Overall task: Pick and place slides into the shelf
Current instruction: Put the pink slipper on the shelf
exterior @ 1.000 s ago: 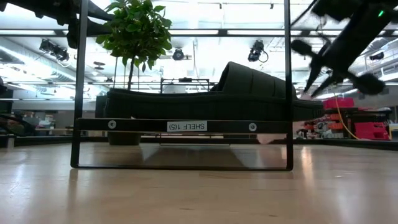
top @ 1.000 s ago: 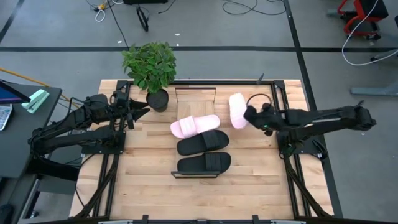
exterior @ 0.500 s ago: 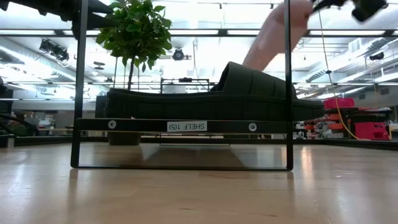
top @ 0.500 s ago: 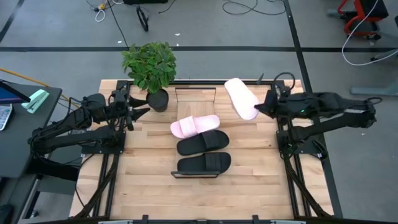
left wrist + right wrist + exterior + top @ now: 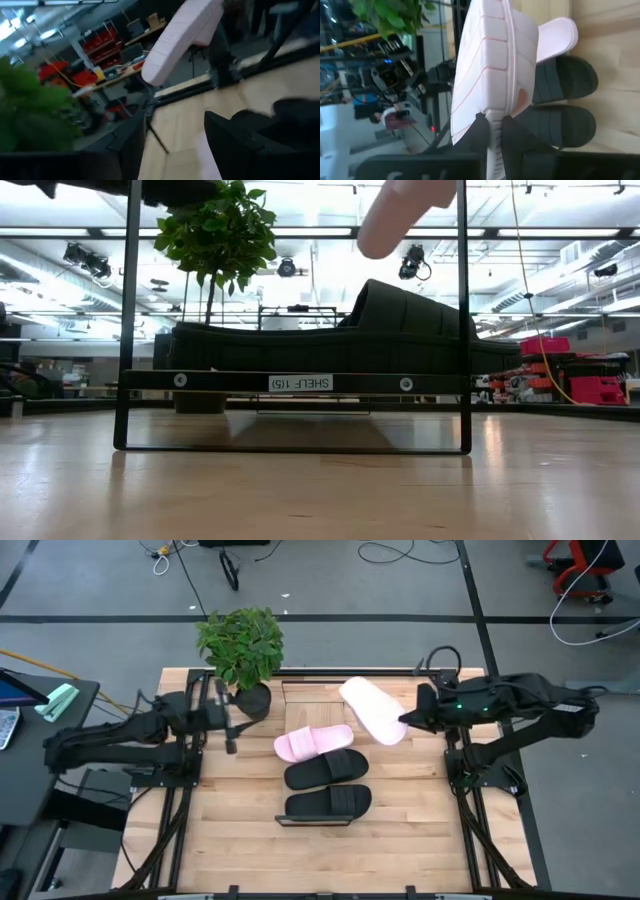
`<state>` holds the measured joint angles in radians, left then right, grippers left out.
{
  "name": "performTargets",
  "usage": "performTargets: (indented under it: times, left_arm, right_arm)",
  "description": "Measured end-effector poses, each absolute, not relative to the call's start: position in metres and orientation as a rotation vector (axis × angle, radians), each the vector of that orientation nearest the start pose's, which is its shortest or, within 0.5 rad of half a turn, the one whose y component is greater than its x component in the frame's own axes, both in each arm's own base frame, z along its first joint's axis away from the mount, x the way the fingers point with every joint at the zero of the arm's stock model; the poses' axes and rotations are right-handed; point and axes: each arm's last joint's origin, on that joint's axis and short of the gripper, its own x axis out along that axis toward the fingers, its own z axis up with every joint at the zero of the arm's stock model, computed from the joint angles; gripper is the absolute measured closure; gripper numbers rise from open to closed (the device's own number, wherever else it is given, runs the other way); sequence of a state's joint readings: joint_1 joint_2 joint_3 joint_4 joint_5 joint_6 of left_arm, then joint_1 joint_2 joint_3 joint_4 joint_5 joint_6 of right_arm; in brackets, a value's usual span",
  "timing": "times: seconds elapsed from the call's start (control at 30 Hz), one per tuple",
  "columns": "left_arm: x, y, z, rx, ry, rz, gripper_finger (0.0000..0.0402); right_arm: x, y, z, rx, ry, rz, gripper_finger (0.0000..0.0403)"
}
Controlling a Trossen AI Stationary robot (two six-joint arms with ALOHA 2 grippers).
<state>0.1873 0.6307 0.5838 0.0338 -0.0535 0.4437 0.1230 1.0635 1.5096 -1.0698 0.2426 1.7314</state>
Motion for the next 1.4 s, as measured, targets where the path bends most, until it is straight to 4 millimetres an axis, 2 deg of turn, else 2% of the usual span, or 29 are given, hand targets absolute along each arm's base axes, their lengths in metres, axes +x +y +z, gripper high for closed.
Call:
performTargets:
  times: [0.2,0.47,0.57,0.73,0.87,1.07,1.4]
  left_arm:
    - [0.179,0.018,0.295,0.668,0.152,0.239,0.0182]
    - [0.206,-0.007,0.314,0.878,0.246,0.346,0.0174]
    - [0.216,-0.014,0.318,0.967,0.272,0.336,0.0178]
    - [0.236,-0.017,0.307,1.111,0.365,0.291,0.0177]
    - [0.253,-0.018,0.304,1.204,0.412,0.324,0.018]
    - [0.27,-0.019,0.315,1.233,0.396,0.434,0.0191]
    - [0.277,-0.022,0.323,1.241,0.346,0.374,0.0179]
  right_arm:
    - [0.182,0.016,0.436,1.547,0.382,-0.58,0.0373]
    - [0.196,0.019,0.437,1.559,0.376,-0.533,0.0375]
    - [0.201,0.02,0.436,1.567,0.383,-0.519,0.0375]
    - [0.211,0.022,0.437,1.584,0.366,-0.474,0.0375]
    - [0.218,0.023,0.435,1.582,0.377,-0.472,0.0375]
    - [0.228,0.025,0.43,1.586,0.414,-0.459,0.0375]
    - [0.238,0.025,0.431,1.59,0.384,-0.42,0.0375]
